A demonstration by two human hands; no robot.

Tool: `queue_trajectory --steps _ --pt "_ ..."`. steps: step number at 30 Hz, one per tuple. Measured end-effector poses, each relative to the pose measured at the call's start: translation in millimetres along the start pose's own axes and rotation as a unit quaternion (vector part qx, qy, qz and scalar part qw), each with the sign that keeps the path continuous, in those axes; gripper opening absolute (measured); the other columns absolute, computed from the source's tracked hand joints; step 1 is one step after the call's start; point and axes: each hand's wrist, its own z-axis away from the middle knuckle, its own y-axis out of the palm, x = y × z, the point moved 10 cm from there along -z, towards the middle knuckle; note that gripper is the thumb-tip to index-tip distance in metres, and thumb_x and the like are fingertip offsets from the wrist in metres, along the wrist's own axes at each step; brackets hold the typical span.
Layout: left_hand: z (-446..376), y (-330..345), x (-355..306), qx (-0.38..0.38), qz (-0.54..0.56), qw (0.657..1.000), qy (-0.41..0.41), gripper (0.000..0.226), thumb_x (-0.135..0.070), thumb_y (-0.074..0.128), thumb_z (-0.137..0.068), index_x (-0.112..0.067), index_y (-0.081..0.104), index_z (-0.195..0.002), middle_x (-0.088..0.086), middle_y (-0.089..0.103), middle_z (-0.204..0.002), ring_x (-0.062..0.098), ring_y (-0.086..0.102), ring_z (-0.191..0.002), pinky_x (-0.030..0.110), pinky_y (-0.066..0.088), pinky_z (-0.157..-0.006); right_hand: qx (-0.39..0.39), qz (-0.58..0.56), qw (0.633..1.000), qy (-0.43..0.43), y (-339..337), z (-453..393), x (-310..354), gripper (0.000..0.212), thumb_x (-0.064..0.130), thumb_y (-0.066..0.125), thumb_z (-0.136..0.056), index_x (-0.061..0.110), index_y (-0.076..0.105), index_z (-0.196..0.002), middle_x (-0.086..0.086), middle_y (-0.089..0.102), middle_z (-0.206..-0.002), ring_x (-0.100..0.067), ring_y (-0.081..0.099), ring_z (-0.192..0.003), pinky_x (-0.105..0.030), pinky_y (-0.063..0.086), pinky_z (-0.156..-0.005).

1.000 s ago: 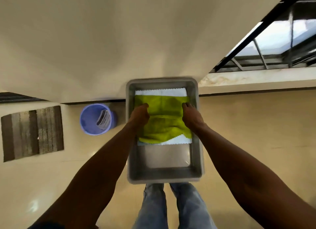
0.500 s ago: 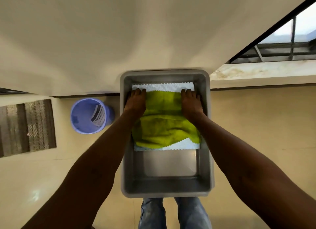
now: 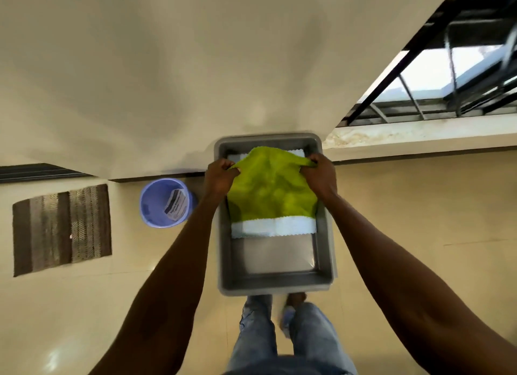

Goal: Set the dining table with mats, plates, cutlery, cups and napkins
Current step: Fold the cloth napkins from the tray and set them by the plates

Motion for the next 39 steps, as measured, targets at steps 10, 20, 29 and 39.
queue_trajectory --steps 10,20,29,39 --pt "207.6 13.3 -55.9 0.005 0.219 0.975 -0.044 0.023 0.006 0.063 -0.085 -0.015 0.070 -0.082 -0.011 0.065 -0.055 0.016 0.059 -0.064 0.021 0.052 -0.060 -0.032 -0.252 0.964 0.075 -47.1 194.1 43.5 0.016 -0.001 0.062 -0.082 0.012 0.071 -0.079 -0.002 0.061 -0.067 -0.010 0.053 -0.058 -0.018 0.043 -0.050" --pt "333.5 13.2 -51.1 -0.037 0.236 0.970 0.034 0.014 -0.005 0.076 -0.080 -0.018 0.072 -0.079 0.011 0.073 -0.083 0.026 0.069 -0.076 0.044 0.060 -0.080 0.023 -0.399 0.909 0.118 -67.0 305.0 14.2 0.012 -0.005 0.070 -0.080 0.006 0.069 -0.082 -0.014 0.069 -0.078 -0.022 0.065 -0.065 -0.030 0.056 -0.058" --pt "367.0 8.5 -58.1 -0.018 0.190 0.978 0.085 0.013 -0.014 0.069 -0.089 -0.026 0.075 -0.088 0.001 0.076 -0.090 0.019 0.072 -0.085 0.040 0.059 -0.085 0.028 -0.380 0.924 0.029 -81.2 341.0 24.8 0.019 -0.005 0.064 -0.084 0.013 0.071 -0.084 -0.013 0.072 -0.084 -0.024 0.071 -0.079 -0.032 0.060 -0.073" --pt "368.6 -30.6 -59.7 -0.017 0.262 0.961 0.093 0.008 -0.005 0.074 -0.084 -0.013 0.074 -0.085 0.013 0.074 -0.085 0.027 0.071 -0.080 0.038 0.059 -0.081 -0.089 -0.177 0.975 -0.104 -81.1 370.4 57.5 0.011 0.008 0.064 -0.084 0.017 0.066 -0.089 0.005 0.065 -0.077 -0.008 0.062 -0.069 -0.012 0.050 -0.060"
